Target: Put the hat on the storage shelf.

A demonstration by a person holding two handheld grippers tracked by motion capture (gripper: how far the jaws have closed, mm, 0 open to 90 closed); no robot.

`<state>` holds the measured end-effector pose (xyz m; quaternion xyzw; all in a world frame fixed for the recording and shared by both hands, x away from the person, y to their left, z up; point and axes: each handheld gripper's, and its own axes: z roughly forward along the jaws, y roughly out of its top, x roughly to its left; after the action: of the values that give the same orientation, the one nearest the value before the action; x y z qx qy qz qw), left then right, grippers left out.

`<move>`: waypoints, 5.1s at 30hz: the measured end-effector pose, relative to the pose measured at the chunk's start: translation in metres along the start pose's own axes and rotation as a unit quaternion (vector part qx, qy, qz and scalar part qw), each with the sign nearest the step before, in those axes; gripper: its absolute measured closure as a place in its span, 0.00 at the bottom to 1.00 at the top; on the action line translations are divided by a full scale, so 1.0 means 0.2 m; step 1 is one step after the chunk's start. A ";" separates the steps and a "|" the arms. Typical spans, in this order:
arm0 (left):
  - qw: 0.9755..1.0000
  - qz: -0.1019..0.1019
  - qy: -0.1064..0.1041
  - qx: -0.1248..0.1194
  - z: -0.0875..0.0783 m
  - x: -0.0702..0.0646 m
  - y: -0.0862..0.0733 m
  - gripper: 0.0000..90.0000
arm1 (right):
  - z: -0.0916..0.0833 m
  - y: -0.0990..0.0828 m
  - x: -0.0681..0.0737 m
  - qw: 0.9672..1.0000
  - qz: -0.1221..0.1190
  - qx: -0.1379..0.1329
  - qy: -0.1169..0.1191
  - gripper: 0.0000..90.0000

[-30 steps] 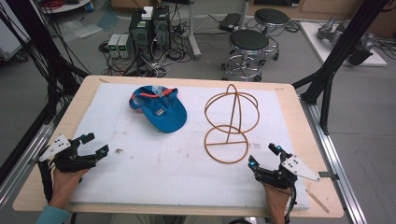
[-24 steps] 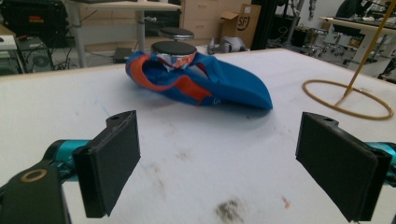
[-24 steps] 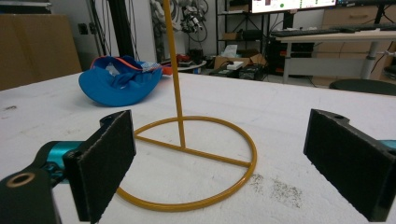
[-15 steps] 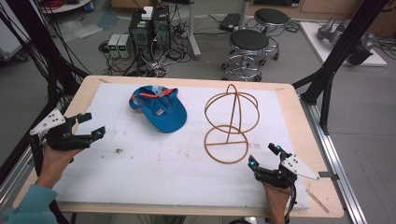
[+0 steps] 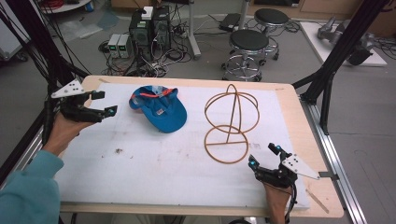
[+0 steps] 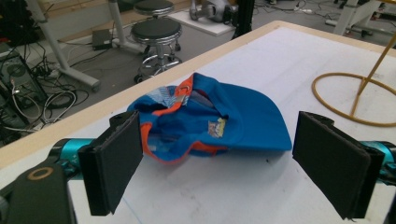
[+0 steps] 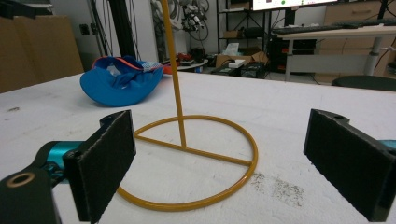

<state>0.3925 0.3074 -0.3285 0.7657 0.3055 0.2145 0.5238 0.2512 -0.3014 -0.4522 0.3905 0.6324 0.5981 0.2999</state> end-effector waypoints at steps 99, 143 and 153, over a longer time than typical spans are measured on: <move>0.986 -0.065 0.059 0.141 0.68 0.31 0.01 0.93 | -0.02 -0.01 0.00 1.000 0.003 -0.021 -0.018 0.09; 0.995 -0.028 0.046 0.079 0.25 0.25 0.51 0.93 | -0.02 -0.01 0.02 0.999 -0.007 -0.024 -0.022 0.09; 0.995 -0.005 0.019 0.093 0.27 0.14 0.54 0.93 | -0.02 -0.01 0.01 0.999 -0.009 -0.025 -0.022 0.09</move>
<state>0.4739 0.2626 -0.2475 0.8054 0.3380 0.1972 0.4452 0.2464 -0.3008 -0.4536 0.3903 0.6139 0.6024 0.3286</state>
